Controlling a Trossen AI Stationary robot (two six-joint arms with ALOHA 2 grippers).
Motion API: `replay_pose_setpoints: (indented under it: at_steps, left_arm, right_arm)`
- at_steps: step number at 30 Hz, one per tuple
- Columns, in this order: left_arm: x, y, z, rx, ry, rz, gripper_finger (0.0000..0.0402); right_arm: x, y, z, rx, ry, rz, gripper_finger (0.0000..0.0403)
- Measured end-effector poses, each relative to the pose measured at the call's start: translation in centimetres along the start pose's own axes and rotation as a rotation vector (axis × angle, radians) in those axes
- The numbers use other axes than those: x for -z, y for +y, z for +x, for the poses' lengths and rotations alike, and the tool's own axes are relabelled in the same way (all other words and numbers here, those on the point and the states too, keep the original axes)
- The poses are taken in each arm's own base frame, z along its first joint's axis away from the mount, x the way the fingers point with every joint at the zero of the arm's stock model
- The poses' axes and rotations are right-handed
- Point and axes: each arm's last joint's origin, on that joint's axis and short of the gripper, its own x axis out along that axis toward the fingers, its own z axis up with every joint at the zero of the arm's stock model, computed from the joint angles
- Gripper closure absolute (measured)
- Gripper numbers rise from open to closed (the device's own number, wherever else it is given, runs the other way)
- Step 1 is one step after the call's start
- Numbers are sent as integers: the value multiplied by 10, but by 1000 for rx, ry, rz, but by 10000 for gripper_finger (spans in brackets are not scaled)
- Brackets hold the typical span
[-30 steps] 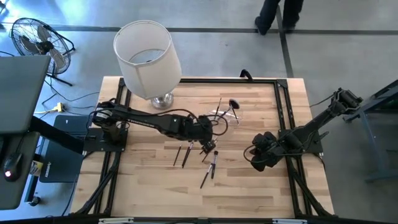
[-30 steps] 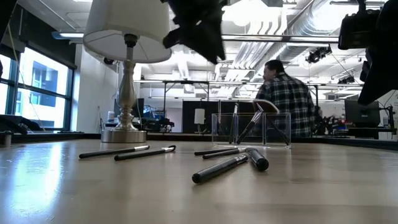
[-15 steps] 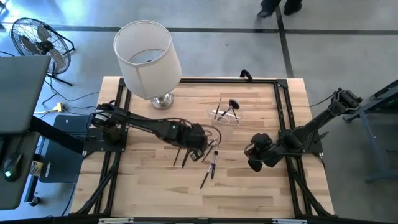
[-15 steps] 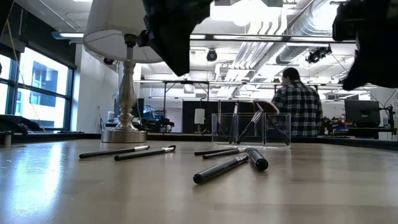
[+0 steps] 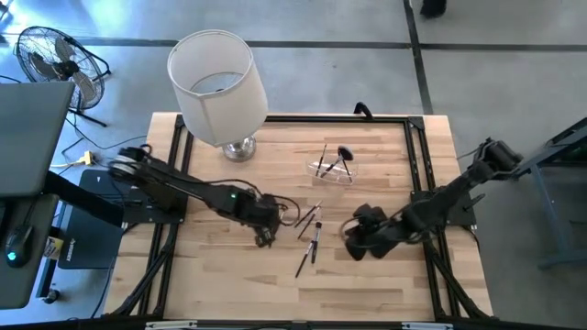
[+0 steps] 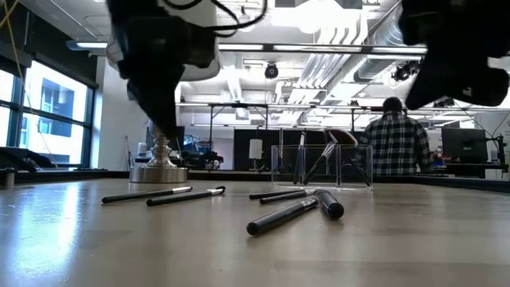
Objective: Pick & Place Makeup Supplies
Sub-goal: Put the makeup brush into the transparent organizer
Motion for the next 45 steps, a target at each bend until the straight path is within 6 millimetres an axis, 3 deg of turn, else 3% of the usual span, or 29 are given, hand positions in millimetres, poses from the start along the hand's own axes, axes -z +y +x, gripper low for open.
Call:
replay_pose_setpoints:
  at_steps: [7,13,21,27,31,45]
  left_arm:
    - [32,27,-16,91,-29,20,398]
    - [46,42,-28,123,-71,121,399]
    - [68,55,-24,220,-80,245,399]
    - [74,59,-25,247,-57,277,399]
    - [73,58,-27,284,-62,283,399]
    - [74,58,-27,288,-52,303,399]
  right_arm:
    - [-31,49,33,210,116,87,403]
    - [-58,82,57,410,227,206,403]
    - [-81,106,78,615,292,375,403]
    - [-91,108,93,601,258,496,403]
    - [-87,102,99,632,230,586,392]
    - [-63,76,131,618,250,665,277]
